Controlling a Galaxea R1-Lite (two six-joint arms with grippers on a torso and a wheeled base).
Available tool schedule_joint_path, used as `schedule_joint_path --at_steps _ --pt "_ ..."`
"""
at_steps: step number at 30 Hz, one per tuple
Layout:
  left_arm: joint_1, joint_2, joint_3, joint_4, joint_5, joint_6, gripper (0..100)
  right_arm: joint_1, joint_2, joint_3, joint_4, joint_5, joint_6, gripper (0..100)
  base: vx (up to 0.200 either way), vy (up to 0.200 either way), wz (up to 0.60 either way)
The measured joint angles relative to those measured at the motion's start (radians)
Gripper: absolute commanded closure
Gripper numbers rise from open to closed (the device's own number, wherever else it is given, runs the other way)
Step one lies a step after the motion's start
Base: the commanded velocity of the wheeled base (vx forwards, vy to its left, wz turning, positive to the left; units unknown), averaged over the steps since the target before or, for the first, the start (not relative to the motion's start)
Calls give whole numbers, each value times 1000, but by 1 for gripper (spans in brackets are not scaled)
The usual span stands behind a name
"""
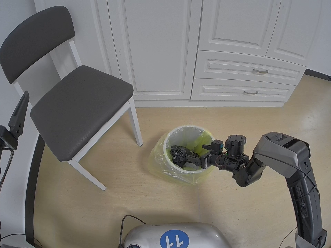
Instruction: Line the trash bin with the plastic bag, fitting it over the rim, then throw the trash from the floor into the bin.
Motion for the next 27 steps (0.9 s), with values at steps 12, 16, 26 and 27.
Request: schedule_joint_path --at_steps 12,16,26,27 --pt "0 1 6 0 0 0 0 -19 -83 31 41 -5 -1 0 0 0 0" --pt "0 2 8 0 0 0 0 -26 -116 36 101 -11 -1 0 0 0 0" --pt "0 2 8 0 0 0 0 -23 -187 -16 351 -310 -19 0 0 0 0" --pt "0 2 8 0 0 0 0 -23 -190 -29 375 -359 -25 0 0 0 0"
